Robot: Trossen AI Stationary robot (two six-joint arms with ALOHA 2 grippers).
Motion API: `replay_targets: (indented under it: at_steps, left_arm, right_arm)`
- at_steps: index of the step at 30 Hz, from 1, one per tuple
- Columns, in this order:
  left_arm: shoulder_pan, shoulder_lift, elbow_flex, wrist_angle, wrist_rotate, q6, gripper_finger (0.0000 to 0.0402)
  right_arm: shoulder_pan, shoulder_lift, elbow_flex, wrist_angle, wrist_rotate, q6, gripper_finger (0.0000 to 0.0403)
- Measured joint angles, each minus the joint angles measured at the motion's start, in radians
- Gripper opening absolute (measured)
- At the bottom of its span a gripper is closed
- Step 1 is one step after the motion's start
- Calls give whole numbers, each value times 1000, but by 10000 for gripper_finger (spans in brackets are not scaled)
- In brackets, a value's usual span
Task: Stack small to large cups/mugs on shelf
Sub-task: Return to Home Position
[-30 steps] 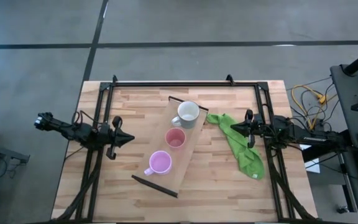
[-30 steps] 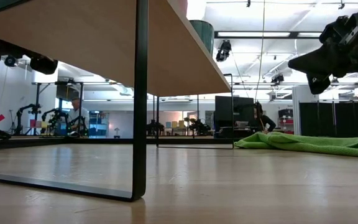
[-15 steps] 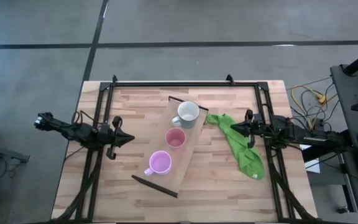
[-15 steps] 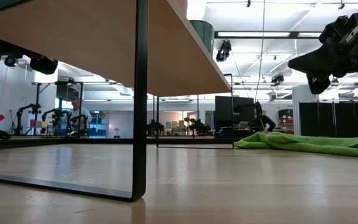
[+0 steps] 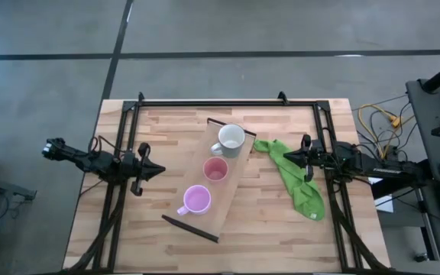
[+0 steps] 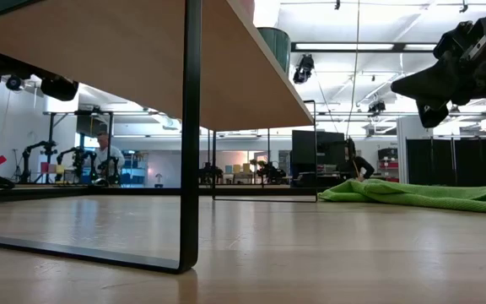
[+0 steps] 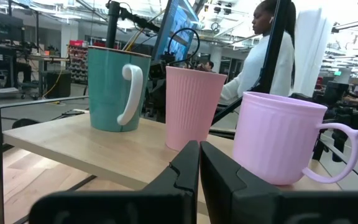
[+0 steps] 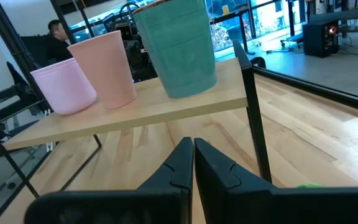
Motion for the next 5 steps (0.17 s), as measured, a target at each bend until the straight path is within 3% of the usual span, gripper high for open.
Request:
replay_targets:
  at_steps: [5]
  left_arm:
    - [0,0,0,0,0,0,0]
  right_arm:
    - [0,0,0,0,0,0,8]
